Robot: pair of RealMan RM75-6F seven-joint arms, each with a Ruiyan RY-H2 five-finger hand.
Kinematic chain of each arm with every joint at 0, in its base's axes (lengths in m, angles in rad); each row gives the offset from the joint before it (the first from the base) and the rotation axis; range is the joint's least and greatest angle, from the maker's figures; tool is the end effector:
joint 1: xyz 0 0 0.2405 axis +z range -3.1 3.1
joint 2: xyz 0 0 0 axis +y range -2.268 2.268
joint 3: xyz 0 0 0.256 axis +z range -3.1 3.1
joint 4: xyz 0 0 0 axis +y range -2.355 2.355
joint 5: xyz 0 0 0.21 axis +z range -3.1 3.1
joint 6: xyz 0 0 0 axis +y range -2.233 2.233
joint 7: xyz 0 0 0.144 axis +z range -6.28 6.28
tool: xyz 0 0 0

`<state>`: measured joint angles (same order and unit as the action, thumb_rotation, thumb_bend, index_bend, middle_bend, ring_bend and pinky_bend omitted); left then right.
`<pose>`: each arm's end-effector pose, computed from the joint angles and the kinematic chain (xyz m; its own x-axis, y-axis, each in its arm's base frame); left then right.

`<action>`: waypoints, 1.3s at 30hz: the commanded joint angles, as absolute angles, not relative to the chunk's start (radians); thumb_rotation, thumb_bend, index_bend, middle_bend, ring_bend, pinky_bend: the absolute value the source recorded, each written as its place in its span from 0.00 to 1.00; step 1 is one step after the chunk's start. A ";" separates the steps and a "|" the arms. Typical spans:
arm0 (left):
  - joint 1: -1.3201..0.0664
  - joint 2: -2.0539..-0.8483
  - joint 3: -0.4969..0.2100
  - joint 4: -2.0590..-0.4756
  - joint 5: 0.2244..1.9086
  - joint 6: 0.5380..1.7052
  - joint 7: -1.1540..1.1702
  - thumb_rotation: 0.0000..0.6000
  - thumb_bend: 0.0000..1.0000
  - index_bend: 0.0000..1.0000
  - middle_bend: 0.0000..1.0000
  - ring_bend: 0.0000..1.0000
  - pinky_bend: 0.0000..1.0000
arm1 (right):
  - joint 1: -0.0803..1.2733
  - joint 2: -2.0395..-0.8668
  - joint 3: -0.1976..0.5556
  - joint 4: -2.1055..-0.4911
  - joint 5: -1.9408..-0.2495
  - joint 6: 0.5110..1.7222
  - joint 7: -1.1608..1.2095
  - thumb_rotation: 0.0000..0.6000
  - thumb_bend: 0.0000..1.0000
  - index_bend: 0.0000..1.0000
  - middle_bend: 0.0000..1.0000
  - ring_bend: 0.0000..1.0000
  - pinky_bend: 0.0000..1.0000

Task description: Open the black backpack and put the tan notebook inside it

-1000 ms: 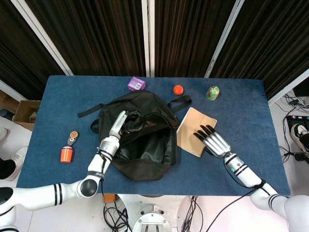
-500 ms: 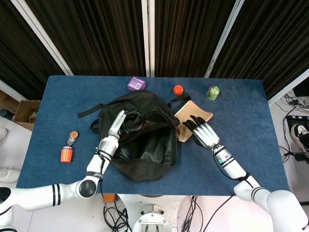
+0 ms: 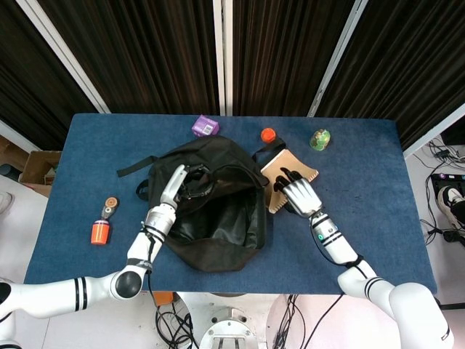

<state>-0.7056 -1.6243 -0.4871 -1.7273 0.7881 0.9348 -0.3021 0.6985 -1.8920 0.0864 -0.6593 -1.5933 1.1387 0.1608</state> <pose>-0.0720 0.3440 -0.0055 -0.6684 0.3846 0.6366 0.7192 0.1160 0.6850 -0.2092 -0.3646 -0.0552 0.5081 -0.0404 0.8604 -0.7563 -0.4988 0.4232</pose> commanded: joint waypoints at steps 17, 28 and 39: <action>-0.688 -1.595 -0.474 -1.761 0.826 0.953 -0.317 1.00 0.46 0.60 0.60 0.46 0.38 | 0.636 -1.888 0.021 -0.622 -1.641 1.292 0.091 1.00 0.57 0.76 0.53 0.36 0.52; -0.681 -1.560 -0.470 -1.831 0.795 0.955 -0.308 1.00 0.46 0.60 0.60 0.46 0.39 | 0.473 -1.828 -0.086 -0.527 -1.792 1.744 0.132 1.00 0.63 0.79 0.58 0.41 0.58; -0.691 -1.497 -0.515 -1.900 0.679 0.909 -0.338 1.00 0.47 0.60 0.60 0.46 0.39 | 0.490 -1.782 -0.079 -0.557 -1.889 2.055 0.154 1.00 0.63 0.81 0.59 0.42 0.60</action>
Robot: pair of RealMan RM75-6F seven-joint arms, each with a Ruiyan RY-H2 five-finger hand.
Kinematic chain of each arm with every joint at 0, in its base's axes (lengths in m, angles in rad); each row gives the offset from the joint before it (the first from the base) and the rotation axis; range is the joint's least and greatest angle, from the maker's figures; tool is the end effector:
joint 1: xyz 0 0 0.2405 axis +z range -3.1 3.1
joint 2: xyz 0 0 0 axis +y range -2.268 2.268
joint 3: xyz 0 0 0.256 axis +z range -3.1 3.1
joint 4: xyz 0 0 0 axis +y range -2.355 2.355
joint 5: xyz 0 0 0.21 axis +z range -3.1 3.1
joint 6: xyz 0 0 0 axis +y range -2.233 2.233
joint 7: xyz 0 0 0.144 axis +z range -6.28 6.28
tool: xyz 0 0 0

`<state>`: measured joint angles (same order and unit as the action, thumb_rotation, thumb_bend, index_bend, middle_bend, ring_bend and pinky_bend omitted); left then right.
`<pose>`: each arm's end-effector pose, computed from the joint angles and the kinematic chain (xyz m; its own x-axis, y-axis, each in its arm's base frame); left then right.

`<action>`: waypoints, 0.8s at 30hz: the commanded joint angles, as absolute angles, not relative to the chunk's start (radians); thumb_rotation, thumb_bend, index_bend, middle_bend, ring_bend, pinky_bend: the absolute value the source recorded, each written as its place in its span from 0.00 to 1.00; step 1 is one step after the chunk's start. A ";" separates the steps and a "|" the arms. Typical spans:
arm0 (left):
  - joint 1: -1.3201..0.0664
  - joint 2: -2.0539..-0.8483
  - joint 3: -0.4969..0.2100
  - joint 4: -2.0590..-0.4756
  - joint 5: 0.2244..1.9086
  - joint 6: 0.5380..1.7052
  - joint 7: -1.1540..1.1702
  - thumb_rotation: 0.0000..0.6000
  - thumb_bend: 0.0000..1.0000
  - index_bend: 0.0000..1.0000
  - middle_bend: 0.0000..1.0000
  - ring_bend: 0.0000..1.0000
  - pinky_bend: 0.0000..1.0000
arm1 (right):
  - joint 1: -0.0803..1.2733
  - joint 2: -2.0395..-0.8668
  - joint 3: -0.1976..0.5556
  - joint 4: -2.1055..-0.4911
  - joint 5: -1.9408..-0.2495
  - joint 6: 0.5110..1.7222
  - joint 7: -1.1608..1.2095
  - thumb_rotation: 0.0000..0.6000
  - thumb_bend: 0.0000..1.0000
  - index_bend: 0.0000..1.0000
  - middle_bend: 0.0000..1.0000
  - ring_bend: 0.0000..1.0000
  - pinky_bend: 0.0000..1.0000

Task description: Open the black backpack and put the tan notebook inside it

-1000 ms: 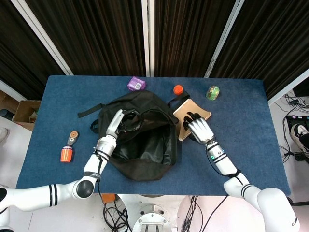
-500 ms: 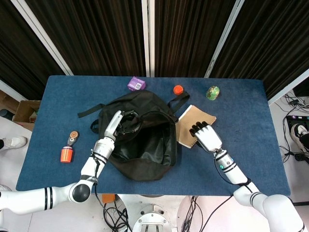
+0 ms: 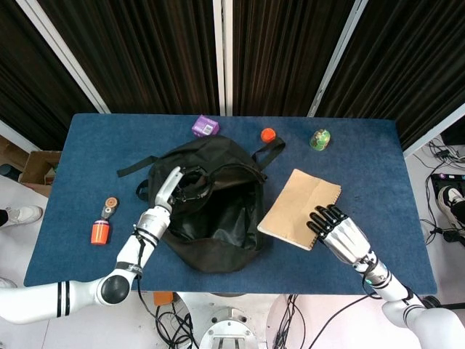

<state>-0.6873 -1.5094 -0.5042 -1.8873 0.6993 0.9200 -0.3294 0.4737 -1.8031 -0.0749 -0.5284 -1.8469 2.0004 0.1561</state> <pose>-0.0657 0.3310 0.0205 -0.7211 0.4081 0.5599 0.6640 0.1760 0.7268 -0.2410 -0.2557 0.0434 0.2757 0.4803 0.8326 -0.4820 -0.6804 0.5521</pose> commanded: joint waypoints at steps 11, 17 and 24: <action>-0.707 -1.463 -0.529 -1.927 0.629 0.889 -0.353 1.00 0.47 0.60 0.60 0.46 0.39 | 0.633 -1.790 -0.081 -0.713 -2.015 2.026 0.071 1.00 0.63 0.82 0.60 0.43 0.60; -0.698 -1.434 -0.541 -1.951 0.619 0.852 -0.396 1.00 0.47 0.60 0.60 0.46 0.40 | 0.720 -1.882 -0.037 -0.643 -1.979 1.895 0.133 1.00 0.63 0.82 0.60 0.43 0.60; -0.686 -1.407 -0.544 -1.958 0.620 0.825 -0.436 1.00 0.47 0.60 0.58 0.44 0.40 | 0.777 -2.015 0.002 -0.442 -1.894 1.762 0.294 1.00 0.63 0.85 0.62 0.45 0.61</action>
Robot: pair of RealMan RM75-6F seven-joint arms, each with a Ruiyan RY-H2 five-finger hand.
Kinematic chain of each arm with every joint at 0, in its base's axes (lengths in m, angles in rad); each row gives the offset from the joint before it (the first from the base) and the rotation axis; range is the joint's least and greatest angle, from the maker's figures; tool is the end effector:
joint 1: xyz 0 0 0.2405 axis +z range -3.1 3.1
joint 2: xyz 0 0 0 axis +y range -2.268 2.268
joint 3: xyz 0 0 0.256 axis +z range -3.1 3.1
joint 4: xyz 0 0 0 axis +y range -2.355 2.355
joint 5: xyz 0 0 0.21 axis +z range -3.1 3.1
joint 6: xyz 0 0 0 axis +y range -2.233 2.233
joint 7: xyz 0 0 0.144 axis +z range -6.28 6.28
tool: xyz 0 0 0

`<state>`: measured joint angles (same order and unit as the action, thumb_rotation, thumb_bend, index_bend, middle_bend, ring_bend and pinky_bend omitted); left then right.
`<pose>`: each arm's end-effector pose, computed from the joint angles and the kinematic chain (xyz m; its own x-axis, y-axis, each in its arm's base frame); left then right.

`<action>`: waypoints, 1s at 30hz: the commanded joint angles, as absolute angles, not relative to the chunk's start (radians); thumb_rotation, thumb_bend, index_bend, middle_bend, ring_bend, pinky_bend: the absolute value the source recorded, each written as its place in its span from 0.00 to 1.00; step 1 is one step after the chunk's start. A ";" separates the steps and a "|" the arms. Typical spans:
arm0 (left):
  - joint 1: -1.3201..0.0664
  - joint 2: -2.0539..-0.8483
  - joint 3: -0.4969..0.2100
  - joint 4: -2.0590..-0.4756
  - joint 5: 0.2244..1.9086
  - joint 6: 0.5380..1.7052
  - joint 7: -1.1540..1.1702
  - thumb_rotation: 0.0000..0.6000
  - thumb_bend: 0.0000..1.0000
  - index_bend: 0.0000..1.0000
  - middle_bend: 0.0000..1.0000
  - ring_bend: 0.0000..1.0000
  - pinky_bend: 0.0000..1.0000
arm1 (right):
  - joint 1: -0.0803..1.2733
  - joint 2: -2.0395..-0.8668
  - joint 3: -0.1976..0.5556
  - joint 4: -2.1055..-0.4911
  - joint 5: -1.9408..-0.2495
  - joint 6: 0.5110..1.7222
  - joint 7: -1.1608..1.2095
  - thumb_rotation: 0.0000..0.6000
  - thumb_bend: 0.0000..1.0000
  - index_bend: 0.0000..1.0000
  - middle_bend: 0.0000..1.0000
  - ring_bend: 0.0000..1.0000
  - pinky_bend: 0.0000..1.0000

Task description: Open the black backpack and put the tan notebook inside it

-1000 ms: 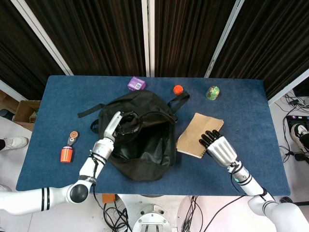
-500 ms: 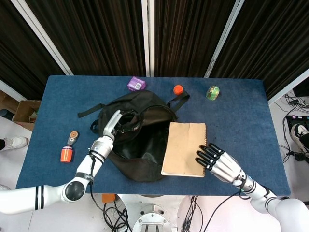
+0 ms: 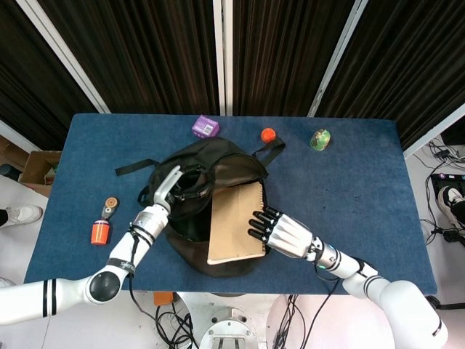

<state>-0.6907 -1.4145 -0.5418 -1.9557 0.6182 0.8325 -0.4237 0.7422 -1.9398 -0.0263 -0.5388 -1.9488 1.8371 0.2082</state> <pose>-0.0593 0.3298 0.0380 -0.7797 0.4347 0.4506 0.5864 0.2547 0.7689 -0.1385 -0.2974 -0.0222 0.1631 0.3447 0.9244 -0.3142 -0.8701 0.3798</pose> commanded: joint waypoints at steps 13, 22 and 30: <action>-0.668 -1.377 -0.556 -1.962 0.653 0.749 -0.528 1.00 0.48 0.60 0.43 0.31 0.40 | 0.834 -2.178 0.013 -0.258 -1.797 1.528 0.322 1.00 0.61 0.85 0.62 0.44 0.60; -0.654 -1.379 -0.572 -1.950 0.652 0.735 -0.603 1.00 0.49 0.60 0.34 0.23 0.39 | 0.851 -2.266 0.037 -0.249 -1.739 1.509 0.339 1.00 0.58 0.85 0.62 0.43 0.58; -0.643 -1.380 -0.579 -1.940 0.658 0.741 -0.642 1.00 0.49 0.59 0.33 0.22 0.36 | 0.850 -2.269 0.026 -0.275 -1.707 1.386 0.316 1.00 0.29 0.58 0.47 0.32 0.42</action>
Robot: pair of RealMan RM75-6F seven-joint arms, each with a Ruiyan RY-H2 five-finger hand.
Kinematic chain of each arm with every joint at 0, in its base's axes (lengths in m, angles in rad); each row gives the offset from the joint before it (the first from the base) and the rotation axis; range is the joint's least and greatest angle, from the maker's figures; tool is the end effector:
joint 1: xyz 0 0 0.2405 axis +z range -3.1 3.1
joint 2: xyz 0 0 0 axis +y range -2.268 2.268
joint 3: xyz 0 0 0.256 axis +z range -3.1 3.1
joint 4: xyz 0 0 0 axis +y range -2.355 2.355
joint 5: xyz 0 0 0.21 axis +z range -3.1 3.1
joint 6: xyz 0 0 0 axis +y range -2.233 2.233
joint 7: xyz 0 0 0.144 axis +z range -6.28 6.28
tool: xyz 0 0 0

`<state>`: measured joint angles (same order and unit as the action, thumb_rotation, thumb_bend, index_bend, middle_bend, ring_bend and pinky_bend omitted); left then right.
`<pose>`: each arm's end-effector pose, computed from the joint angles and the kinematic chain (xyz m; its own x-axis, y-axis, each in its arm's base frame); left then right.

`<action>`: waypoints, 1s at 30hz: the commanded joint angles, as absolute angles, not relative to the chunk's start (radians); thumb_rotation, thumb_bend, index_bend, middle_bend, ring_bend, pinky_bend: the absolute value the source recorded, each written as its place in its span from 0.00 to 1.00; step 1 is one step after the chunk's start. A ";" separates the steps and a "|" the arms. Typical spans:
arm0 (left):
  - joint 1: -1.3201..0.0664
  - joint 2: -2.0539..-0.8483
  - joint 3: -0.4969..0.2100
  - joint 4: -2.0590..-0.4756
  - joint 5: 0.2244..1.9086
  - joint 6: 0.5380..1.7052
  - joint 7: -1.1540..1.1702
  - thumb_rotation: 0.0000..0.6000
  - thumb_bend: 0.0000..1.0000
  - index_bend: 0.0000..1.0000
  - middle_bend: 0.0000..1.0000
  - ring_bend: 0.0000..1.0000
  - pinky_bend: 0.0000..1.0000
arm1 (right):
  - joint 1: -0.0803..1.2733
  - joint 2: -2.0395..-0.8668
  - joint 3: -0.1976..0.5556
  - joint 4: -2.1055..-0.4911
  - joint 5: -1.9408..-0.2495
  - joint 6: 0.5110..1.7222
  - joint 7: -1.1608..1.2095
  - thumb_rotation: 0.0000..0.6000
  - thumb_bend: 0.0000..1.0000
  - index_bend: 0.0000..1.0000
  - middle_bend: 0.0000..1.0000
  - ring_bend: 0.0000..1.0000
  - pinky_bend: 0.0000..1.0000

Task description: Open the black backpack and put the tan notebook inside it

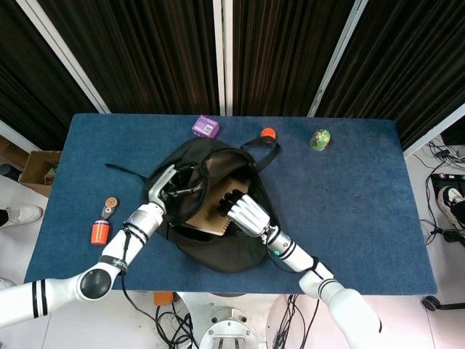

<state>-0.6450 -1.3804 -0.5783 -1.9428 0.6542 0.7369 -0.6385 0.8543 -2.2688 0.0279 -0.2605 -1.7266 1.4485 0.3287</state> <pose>-0.0670 0.3330 0.0468 -0.8693 0.4013 0.2886 0.4323 0.3343 0.8375 -0.0963 -0.3289 -0.1200 0.3035 0.1213 0.9451 -0.5639 -0.7767 0.2808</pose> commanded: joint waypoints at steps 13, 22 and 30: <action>-0.639 -1.385 -0.488 -1.888 0.765 0.741 -0.575 1.00 0.49 0.59 0.33 0.22 0.35 | 0.701 -1.838 -0.046 -0.877 -1.696 1.388 0.266 1.00 0.00 0.00 0.11 0.00 0.13; -0.645 -1.382 -0.324 -1.808 1.024 0.789 -0.345 1.00 0.43 0.52 0.31 0.21 0.28 | 0.478 -1.369 -0.219 -1.325 -1.747 1.567 0.103 1.00 0.00 0.04 0.18 0.01 0.20; -0.659 -1.279 -0.178 -1.863 1.175 0.770 -0.122 1.00 0.14 0.22 0.28 0.21 0.25 | 0.303 -1.240 -0.241 -1.335 -1.677 1.673 0.131 1.00 0.00 0.06 0.19 0.02 0.25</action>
